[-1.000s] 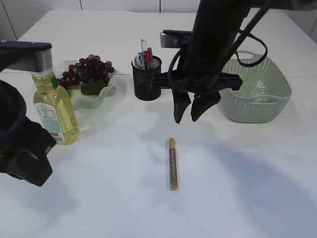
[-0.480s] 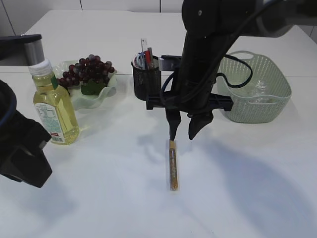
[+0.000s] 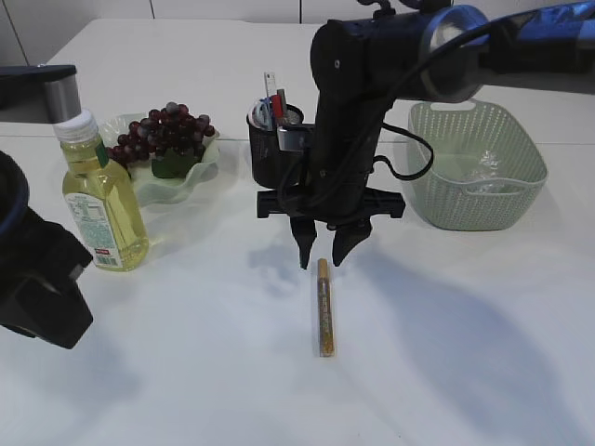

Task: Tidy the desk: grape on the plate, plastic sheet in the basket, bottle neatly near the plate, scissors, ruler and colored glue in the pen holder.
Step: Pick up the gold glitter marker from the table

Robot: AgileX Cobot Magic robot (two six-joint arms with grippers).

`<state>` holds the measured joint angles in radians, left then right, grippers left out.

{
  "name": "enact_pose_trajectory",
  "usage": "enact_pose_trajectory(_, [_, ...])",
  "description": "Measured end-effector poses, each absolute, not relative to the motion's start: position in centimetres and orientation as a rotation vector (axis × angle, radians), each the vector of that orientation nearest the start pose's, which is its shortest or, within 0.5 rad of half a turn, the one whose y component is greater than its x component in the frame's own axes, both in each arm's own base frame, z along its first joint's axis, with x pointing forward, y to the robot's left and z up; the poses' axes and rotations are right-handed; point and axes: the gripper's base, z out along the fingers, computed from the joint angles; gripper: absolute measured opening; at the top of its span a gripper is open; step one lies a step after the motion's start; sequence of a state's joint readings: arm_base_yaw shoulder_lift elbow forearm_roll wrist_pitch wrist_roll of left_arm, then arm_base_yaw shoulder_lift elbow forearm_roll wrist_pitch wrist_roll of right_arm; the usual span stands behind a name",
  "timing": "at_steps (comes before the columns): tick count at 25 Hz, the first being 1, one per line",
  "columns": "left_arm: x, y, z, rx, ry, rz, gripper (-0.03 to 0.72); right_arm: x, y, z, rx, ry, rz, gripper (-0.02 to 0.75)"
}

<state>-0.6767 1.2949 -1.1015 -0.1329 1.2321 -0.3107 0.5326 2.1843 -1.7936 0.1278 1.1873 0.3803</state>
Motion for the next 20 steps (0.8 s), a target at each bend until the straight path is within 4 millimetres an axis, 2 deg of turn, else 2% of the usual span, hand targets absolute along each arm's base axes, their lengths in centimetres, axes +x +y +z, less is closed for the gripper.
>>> enact_pose_trajectory(12, [17.5,-15.4,31.3,0.531,2.928,-0.316,0.239,38.9,24.0,14.9,-0.191,3.185,0.138,0.336])
enact_pose_trajectory(20, [17.5,-15.3,31.2,0.533,2.926,-0.311,0.239,38.9,24.0,14.4,-0.192,3.195,0.126,0.336])
